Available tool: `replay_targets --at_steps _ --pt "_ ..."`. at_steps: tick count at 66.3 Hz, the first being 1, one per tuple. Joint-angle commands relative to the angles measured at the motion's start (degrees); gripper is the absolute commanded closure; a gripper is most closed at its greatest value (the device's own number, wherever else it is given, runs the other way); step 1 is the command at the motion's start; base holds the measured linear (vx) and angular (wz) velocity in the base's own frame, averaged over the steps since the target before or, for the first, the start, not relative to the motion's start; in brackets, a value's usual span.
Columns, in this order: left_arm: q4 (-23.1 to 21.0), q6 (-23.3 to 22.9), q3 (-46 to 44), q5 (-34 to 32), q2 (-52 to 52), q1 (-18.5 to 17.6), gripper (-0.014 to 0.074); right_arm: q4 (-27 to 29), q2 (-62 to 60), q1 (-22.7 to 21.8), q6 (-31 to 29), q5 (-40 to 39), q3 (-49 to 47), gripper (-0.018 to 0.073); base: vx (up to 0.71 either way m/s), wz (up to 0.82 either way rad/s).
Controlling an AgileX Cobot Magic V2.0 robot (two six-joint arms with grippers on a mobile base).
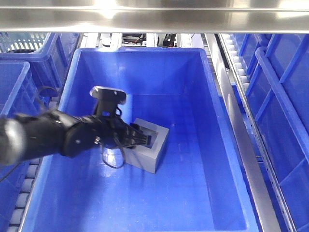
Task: Sort gray base to blue bin
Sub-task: 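Lower the gray block with the left gripper into the blue bin, then open the left gripper and withdraw it from the bin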
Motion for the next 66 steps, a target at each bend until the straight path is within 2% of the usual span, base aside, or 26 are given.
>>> replay_targets --at_steps 1,13,27,38,51,66 --pt "0.9 -0.2 -1.5 -2.0 -5.3 -0.2 0.0192 -0.4 -0.7 -0.3 -0.3 -4.3 0.8 0.0568 0.0 0.0" --pt "1.0 -0.2 -0.9 1.5 -9.8 -0.2 0.0192 -0.4 -0.7 -0.3 -0.3 -4.3 0.8 0.0568 0.0 0.0" --pt "1.4 0.4 4.3 1.8 -17.6 -0.2 0.0192 -0.4 -0.7 -0.3 -0.3 -4.3 0.8 0.0568 0.0 0.0" --pt "2.5 0.4 9.6 2.6 -25.9 -0.2 0.0192 -0.4 -0.7 -0.3 -0.3 -4.3 0.8 0.0568 0.0 0.0" --pt "2.4 0.4 15.7 7.7 -36.7 -0.2 0.0192 -0.4 -0.7 -0.3 -0.3 -4.3 0.8 0.0568 0.0 0.0" --pt "2.3 0.3 24.5 8.7 -52.2 -0.2 0.0192 -0.4 -0.7 -0.3 -0.3 -4.3 0.8 0.0568 0.0 0.0"
